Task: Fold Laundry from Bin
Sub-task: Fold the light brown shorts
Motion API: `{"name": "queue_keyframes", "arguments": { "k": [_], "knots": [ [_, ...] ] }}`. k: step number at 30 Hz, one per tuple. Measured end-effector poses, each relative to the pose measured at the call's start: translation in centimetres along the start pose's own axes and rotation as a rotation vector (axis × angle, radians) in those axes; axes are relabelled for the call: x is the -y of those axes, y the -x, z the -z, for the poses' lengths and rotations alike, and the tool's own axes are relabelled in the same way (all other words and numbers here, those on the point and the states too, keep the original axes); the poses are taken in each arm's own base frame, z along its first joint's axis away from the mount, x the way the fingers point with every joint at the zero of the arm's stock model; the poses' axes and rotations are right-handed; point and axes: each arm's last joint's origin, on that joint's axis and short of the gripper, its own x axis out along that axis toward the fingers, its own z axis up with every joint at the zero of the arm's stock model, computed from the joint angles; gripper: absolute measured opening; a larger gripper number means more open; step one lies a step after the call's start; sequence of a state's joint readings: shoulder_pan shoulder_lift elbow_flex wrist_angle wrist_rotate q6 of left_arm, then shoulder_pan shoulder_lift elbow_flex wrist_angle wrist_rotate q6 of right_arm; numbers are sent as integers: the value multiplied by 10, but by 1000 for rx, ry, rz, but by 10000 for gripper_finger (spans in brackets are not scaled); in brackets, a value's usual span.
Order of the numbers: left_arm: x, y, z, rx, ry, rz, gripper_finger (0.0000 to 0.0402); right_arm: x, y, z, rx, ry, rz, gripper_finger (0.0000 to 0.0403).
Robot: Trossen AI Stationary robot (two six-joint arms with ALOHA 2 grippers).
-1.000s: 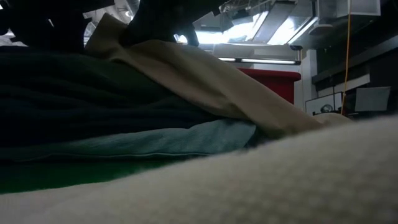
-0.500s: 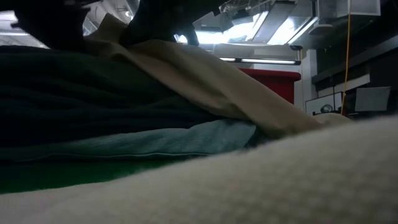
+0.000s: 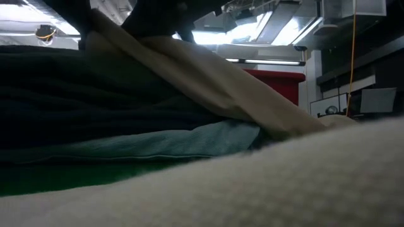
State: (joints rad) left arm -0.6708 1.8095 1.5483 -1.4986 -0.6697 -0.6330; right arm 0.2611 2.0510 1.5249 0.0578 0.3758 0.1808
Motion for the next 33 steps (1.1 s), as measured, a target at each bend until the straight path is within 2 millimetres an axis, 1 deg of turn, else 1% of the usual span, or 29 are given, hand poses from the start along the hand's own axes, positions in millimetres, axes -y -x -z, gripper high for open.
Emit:
{"name": "queue_keyframes", "arguments": {
  "k": [4,12,19,22,29,33],
  "knots": [
    [-4,5,0,-12,12,0,0,-2,0,0,-12,0,-69,18],
    [-4,5,-1,-13,14,4,0,-5,0,1,-32,0,-178,19],
    [-4,5,-1,-11,15,5,0,-5,1,1,-33,3,-184,24],
    [-4,5,-1,-11,16,5,0,-5,0,1,-33,3,-183,51],
    [-4,5,-1,-8,20,7,0,-5,0,1,-34,3,-183,158],
    [-4,5,-1,-5,24,9,0,-4,5,-3,-31,3,-184,202]
  ]
}}
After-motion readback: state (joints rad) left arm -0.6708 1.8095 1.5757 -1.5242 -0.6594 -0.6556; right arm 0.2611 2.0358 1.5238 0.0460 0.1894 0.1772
